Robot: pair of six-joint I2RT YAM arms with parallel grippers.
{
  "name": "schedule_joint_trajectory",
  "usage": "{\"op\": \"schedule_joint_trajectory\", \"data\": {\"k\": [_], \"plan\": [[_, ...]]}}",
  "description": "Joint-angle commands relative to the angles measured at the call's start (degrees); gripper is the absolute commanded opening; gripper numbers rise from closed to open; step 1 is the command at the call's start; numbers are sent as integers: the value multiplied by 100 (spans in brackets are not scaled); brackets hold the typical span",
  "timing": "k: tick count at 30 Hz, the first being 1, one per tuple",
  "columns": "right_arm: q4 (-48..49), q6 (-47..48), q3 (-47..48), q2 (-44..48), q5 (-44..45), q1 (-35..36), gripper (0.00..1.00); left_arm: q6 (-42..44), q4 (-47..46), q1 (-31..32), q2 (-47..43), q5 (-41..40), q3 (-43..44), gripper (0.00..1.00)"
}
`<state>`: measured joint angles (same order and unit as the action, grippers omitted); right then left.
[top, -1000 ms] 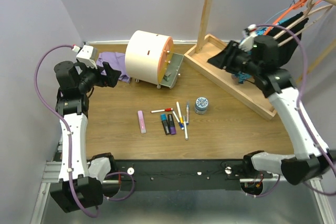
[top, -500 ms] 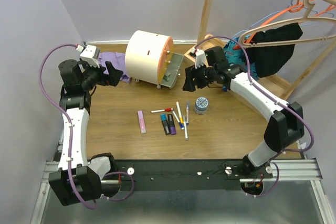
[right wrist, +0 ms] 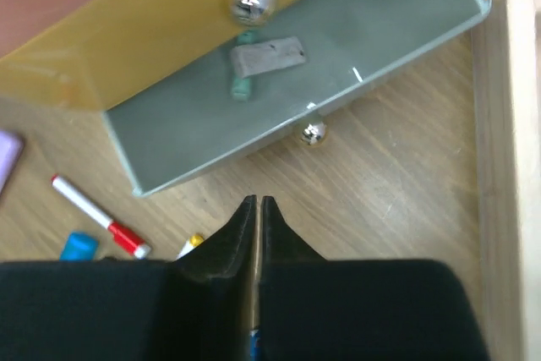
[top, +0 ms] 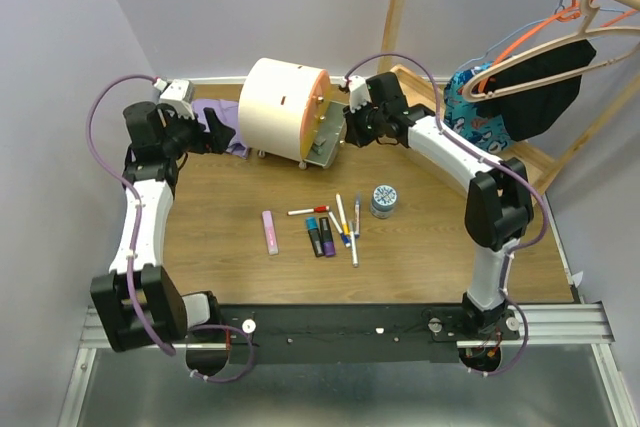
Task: Sort the stationery into containers
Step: Close the drawer in the storage box.
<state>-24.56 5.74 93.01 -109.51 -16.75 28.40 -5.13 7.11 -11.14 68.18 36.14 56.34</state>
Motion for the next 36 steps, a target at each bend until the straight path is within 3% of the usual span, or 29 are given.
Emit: {"op": "schedule_joint_trajectory", "data": {"k": [1, 9, 13, 23, 32, 36], "plan": [[135, 164, 235, -482, 602, 7, 0, 117, -683, 15, 930, -151, 562, 91], [346, 16, 840, -1167, 919, -1, 0, -542, -843, 76, 2541, -494, 2188, 88], [355, -90, 1305, -1510, 858, -1, 1, -104, -721, 375, 2936, -336, 2487, 88], [346, -503, 2151, -2127, 560, 95, 1, -164, -632, 841, 3236, -142, 2461, 89], [355, -977, 1896, -2118, 559, 218, 1, -173, -597, 832, 3254, -274, 2408, 89], [329, -1232, 1659, -2048, 120, 201, 1, -156, -562, 832, 3245, -388, 2417, 89]]}}
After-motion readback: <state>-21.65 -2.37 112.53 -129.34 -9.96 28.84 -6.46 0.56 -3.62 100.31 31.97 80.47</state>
